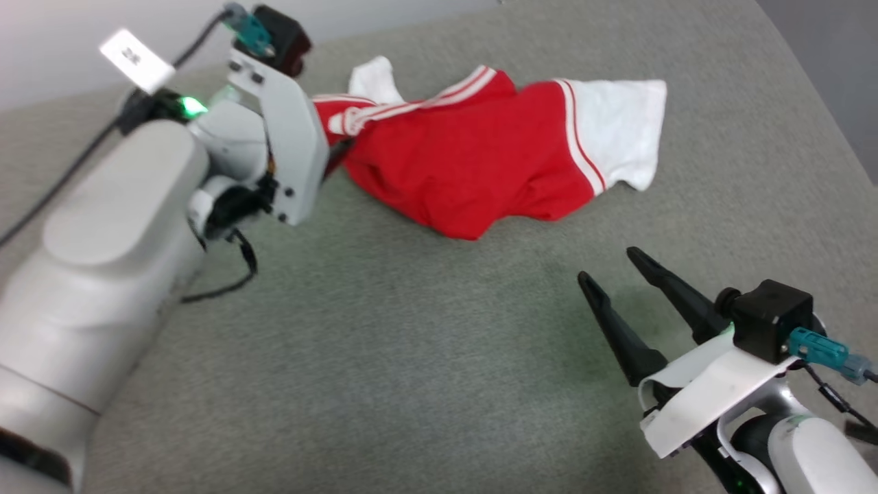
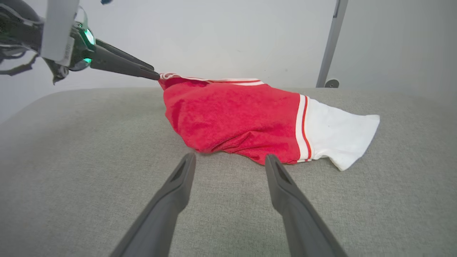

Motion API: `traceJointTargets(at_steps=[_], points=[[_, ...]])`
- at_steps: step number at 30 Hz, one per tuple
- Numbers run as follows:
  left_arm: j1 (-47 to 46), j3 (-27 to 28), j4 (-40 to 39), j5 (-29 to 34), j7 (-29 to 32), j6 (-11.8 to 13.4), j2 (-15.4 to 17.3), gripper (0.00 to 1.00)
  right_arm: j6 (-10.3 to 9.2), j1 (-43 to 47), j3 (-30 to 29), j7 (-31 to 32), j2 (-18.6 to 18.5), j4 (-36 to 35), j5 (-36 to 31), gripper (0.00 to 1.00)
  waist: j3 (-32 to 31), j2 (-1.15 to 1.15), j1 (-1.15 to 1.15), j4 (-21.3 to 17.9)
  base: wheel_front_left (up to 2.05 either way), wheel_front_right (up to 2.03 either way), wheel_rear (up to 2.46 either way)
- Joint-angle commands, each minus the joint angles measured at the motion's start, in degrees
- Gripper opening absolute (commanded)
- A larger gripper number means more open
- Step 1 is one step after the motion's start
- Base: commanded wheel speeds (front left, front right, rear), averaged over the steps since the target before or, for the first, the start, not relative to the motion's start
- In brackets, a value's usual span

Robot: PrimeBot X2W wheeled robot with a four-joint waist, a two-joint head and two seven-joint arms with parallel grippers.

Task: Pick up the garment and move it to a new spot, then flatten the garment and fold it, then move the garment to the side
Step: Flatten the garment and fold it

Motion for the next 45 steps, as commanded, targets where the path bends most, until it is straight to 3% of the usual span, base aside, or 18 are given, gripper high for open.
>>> traceJointTargets(at_steps=[1, 17, 19, 20, 21, 32, 38, 45], points=[[-2.03, -1.41, 1.17, -1.03, 0.19, 0.02, 0.53, 1.00, -0.07, 0.45, 0.14, 0.26, 0.64, -0.43, -0.36, 1.00, 2.89, 0.00, 0.00, -2.86, 0.00, 0.00, 0.00], [-7.93, -16.67, 8.27, -9.51, 0.31, 0.02, 2.67, 1.00, -0.06, -2.19, 3.70, -1.00, 1.86, 0.01, 0.56, 1.00, 6.13, 0.00, 0.00, -6.67, 0.00, 0.00, 0.00], [-8.18, -18.27, 8.56, -10.29, 0.37, 0.02, 2.70, 0.47, -0.06, -2.41, 3.77, -1.19, 1.97, 0.13, 0.65, 1.00, 6.19, 0.00, 0.00, -6.84, 0.00, 0.00, 0.00], [-8.29, -18.88, 8.68, -10.88, 0.17, 0.02, 2.74, 0.04, -0.07, -2.43, 3.76, -1.35, 2.05, 0.17, 0.70, 1.00, 6.19, 0.00, 0.00, -6.90, 0.00, 0.00, 0.00], [-8.36, -19.34, 8.78, -11.48, 0.02, 0.02, 2.71, 0.00, -0.06, -2.43, 3.76, -1.45, 2.08, 0.25, 0.75, 1.00, 6.12, 0.00, 0.00, -6.94, 0.00, 0.00, 0.00], [-12.72, -20.85, 6.12, -19.06, -3.20, 0.01, -0.53, 0.00, -0.06, -0.59, 3.12, -1.53, 2.41, 1.34, 0.97, 1.00, 2.60, 0.00, 0.00, -6.75, 0.00, 0.00, 0.00], [-14.90, -22.11, 4.53, -20.45, -2.29, 0.01, -6.75, 0.00, -0.07, -0.13, 3.63, -1.87, 3.44, 1.17, 1.33, 1.00, 2.83, 0.00, 0.00, -7.98, 0.00, 0.00, 0.00], [-14.06, -23.08, 11.49, -15.89, -3.64, 0.01, -15.05, 0.00, -0.06, -1.67, 4.90, -3.50, 4.75, 2.37, 2.52, 1.00, 5.64, 0.00, 0.00, -11.49, 0.00, 0.00, 0.00]])
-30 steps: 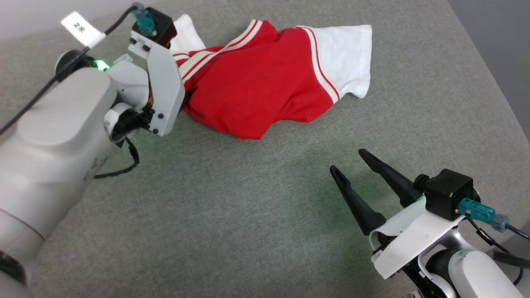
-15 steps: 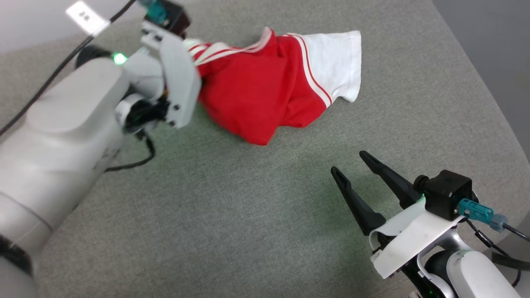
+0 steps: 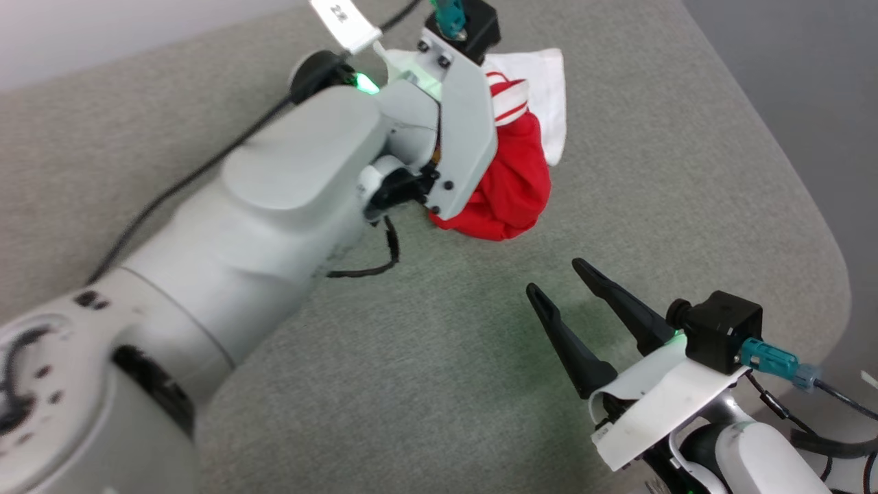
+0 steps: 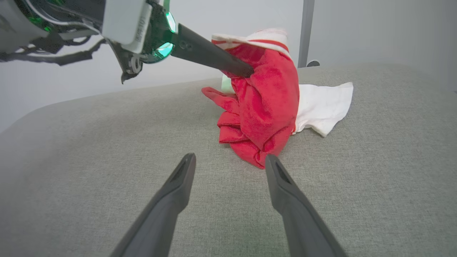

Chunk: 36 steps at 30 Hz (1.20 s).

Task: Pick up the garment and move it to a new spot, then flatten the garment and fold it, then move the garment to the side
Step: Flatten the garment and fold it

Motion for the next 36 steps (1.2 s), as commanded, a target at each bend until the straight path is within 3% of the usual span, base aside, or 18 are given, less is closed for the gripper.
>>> traceJointTargets(at_steps=[1, 2, 3, 6, 23, 36], points=[[0.60, -0.05, 1.48, 0.62, -1.13, 0.01, -0.74, 0.00, -0.06, -0.97, 0.31, -0.54, 0.45, 0.36, 0.49, 1.00, 1.85, 0.00, 0.00, -2.10, 0.00, 0.00, 0.00], [0.75, -0.07, 2.82, 1.04, -1.84, 0.01, -1.55, 0.00, -0.06, -1.13, 0.58, -0.86, 0.66, 0.58, 0.70, 1.00, 2.21, 0.00, 0.00, -2.63, 0.00, 0.00, 0.00], [1.09, -0.11, 3.90, 1.19, -2.74, 0.01, -2.47, 0.17, -0.06, -1.27, 0.76, -1.10, 0.74, 0.98, 0.86, 1.00, 2.43, 0.00, 0.00, -3.03, 0.00, 0.00, 0.00], [1.43, -0.19, 5.96, 1.90, -4.61, 0.01, -3.71, 1.00, -0.06, -1.70, 1.12, -1.99, 0.94, 1.99, 1.36, 1.00, 2.77, 0.00, 0.00, -3.58, 0.00, 0.00, 0.00], [-3.09, -0.24, 0.80, -5.92, -0.76, 0.01, 0.01, 1.00, -0.06, -0.07, -0.57, -0.37, -0.90, 1.97, 0.14, 1.00, -2.86, 0.00, 0.00, 3.21, 0.00, 0.00, 0.00], [-4.99, 0.11, 13.06, -8.37, 2.50, 0.01, -0.81, 1.00, -0.06, 0.40, 0.19, -0.11, 0.29, 0.43, 0.76, 1.00, -0.29, 0.00, 0.00, -0.68, 0.00, 0.00, 0.00]])
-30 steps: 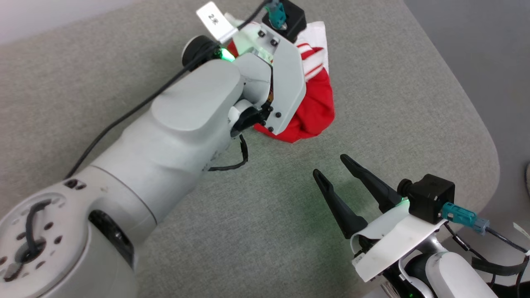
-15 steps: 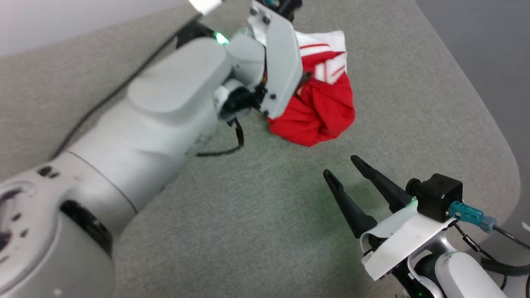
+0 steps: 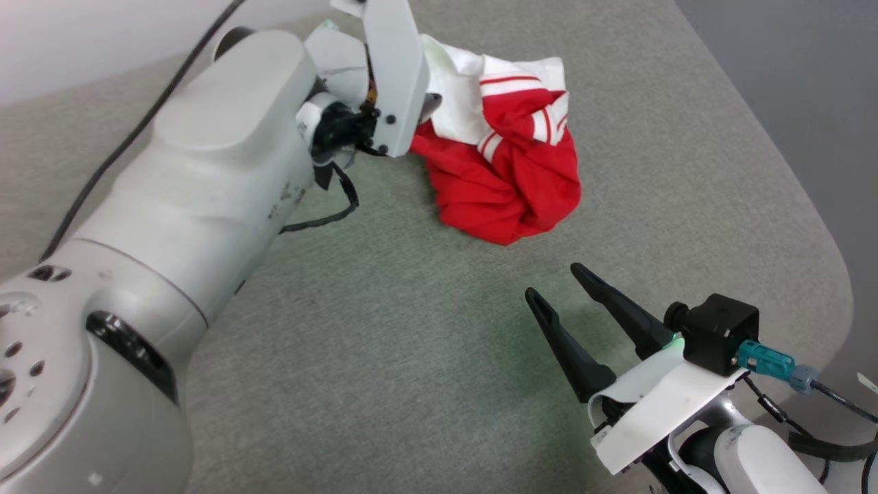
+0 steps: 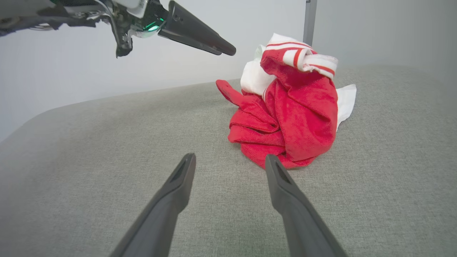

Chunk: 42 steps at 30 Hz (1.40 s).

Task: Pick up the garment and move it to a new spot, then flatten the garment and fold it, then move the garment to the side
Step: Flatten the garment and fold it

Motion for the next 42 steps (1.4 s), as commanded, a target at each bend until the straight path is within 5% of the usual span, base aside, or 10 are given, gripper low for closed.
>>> traceJointTargets(at_steps=[1, 20, 21, 22, 25, 33, 42], points=[[-0.41, 0.42, 1.11, -0.68, 0.24, 0.01, -0.17, 1.00, -0.06, 0.07, 0.15, -0.43, 0.33, 0.27, 0.44, 1.00, 1.59, 0.00, 0.00, -1.89, 0.00, 0.00, 0.00], [-0.54, 1.27, 4.85, -4.01, 1.80, 0.01, -0.82, 1.00, -0.06, -1.76, 1.58, -2.25, 0.86, 1.66, 1.03, 1.00, 4.31, 0.00, 0.00, -3.85, 0.00, 0.00, 0.00], [-0.43, 1.41, 4.70, -4.36, 1.85, 0.01, -0.74, 0.89, -0.07, -1.78, 1.60, -2.39, 0.86, 1.80, 1.03, 1.00, 4.40, 0.00, 0.00, -3.87, 0.00, 0.00, 0.00], [-0.44, 1.51, 4.59, -4.51, 1.89, 0.01, -0.65, 0.60, -0.06, -1.83, 1.56, -2.51, 0.82, 1.91, 1.07, 1.00, 4.46, 0.00, 0.00, -3.87, 0.00, 0.00, 0.00], [-0.61, 1.69, 3.97, -5.14, 1.87, 0.01, -0.51, 0.02, -0.06, -2.00, 1.32, -2.68, 0.76, 2.19, 1.11, 1.00, 4.56, 0.00, 0.00, -3.78, 0.00, 0.00, 0.00], [-0.87, 2.03, 1.97, -6.26, 0.91, 0.01, -0.96, 0.00, -0.06, -1.49, 0.25, -2.16, 0.43, 2.65, 0.53, 1.00, 3.05, 0.00, 0.00, -1.63, 0.00, 0.00, 0.00], [0.98, 2.07, -0.98, -7.71, 1.47, 0.01, 2.92, 0.00, -0.06, 0.60, -2.20, 1.14, -1.71, 0.12, -0.88, 1.00, -2.49, 0.00, 0.00, 7.50, 0.00, 0.00, 0.00]])
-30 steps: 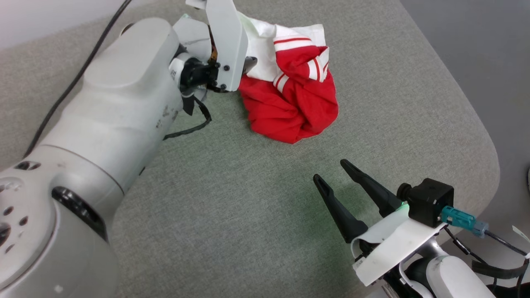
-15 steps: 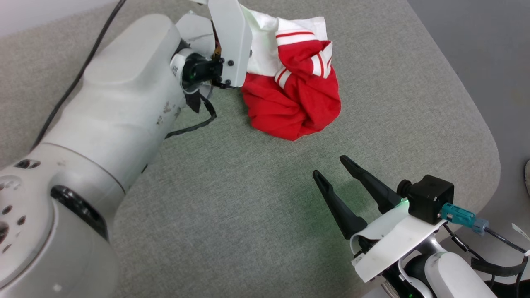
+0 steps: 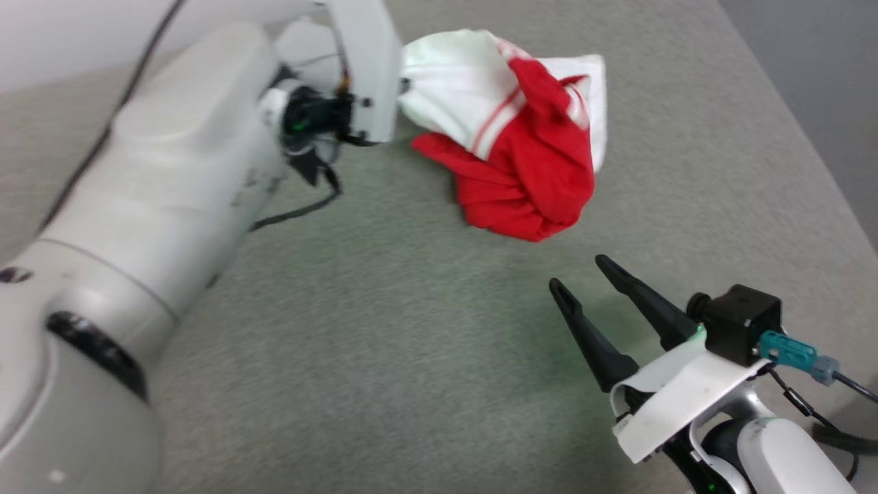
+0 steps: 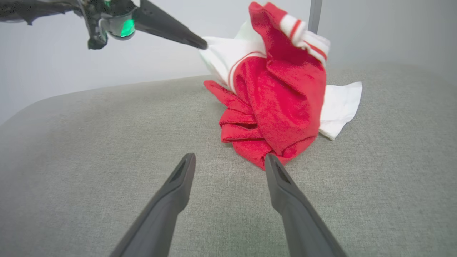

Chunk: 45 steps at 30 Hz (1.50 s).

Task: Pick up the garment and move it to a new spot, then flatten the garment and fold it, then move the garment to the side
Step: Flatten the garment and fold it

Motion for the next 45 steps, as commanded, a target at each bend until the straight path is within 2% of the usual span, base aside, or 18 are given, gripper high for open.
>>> traceJointTargets(at_steps=[1, 8, 17, 21, 28, 35, 36, 38, 39, 40, 45], points=[[1.38, 0.28, -0.45, -0.79, 0.41, 0.01, 1.76, 0.00, -0.06, 1.12, -0.70, 1.02, -0.56, -0.99, -0.58, 1.00, -4.05, 0.00, 0.00, 6.10, 0.00, 0.00, 0.00], [4.61, 0.36, -0.05, -2.06, 2.46, 0.01, 7.77, 0.00, -0.06, 3.19, -2.72, 4.46, -1.46, -4.11, -1.70, 1.00, -6.17, 0.00, 0.00, 13.17, 0.00, 0.00, 0.00], [10.94, 0.80, 1.09, -3.11, -0.15, 0.01, 14.71, 0.00, -0.06, 4.96, -4.06, 7.82, -1.87, -7.19, -2.49, 1.00, -7.28, 0.00, 0.00, 18.78, 0.00, 0.00, 0.00], [12.99, 0.69, 0.76, -3.37, 0.12, 0.01, 15.55, 0.00, -0.06, 5.10, -4.60, 8.80, -2.17, -8.09, -2.78, 1.00, -7.27, 0.00, 0.00, 19.94, 0.00, 0.00, 0.00], [17.37, 0.75, -1.03, -6.20, 7.17, 0.08, 15.42, 0.00, -0.07, 5.74, -5.12, 10.33, -2.58, -9.54, -2.87, 1.00, -7.28, 0.00, 0.00, 20.78, 0.00, 0.00, 0.00], [18.74, 1.08, -1.98, -5.93, 5.77, 0.69, 15.89, 0.00, -0.06, 6.22, -5.68, 11.24, -2.70, -10.24, -3.03, 1.00, -7.01, 0.00, 0.00, 19.95, 0.00, 0.00, 0.00], [18.88, 1.11, -2.08, -5.78, 5.36, 0.71, 15.86, 0.07, -0.06, 6.28, -5.73, 11.28, -2.69, -10.16, -3.03, 1.00, -7.12, 0.00, 0.00, 19.80, 0.00, 0.00, 0.00], [18.85, 1.62, -2.36, -5.95, 3.99, 0.66, 15.97, 0.44, -0.06, 6.40, -5.89, 11.27, -2.61, -9.89, -2.96, 1.00, -7.42, 0.00, 0.00, 19.46, 0.00, 0.00, 0.00], [18.96, 1.93, -2.54, -6.15, 3.28, 0.63, 16.00, 0.94, -0.06, 6.50, -6.06, 11.29, -2.63, -9.64, -2.96, 1.00, -7.76, 0.00, 0.00, 19.33, 0.00, 0.00, 0.00], [19.16, 2.18, -2.87, -6.31, 2.62, 0.56, 16.11, 1.00, -0.06, 6.65, -6.27, 11.33, -2.68, -9.48, -2.94, 1.00, -8.04, 0.00, 0.00, 19.23, 0.00, 0.00, 0.00], [21.34, 4.65, -6.33, -7.33, -3.68, 0.11, 17.64, 1.00, -0.06, 7.68, -8.16, 11.21, -2.91, -8.07, -2.82, 1.00, -9.84, 0.00, 0.00, 18.91, 0.00, 0.00, 0.00]])
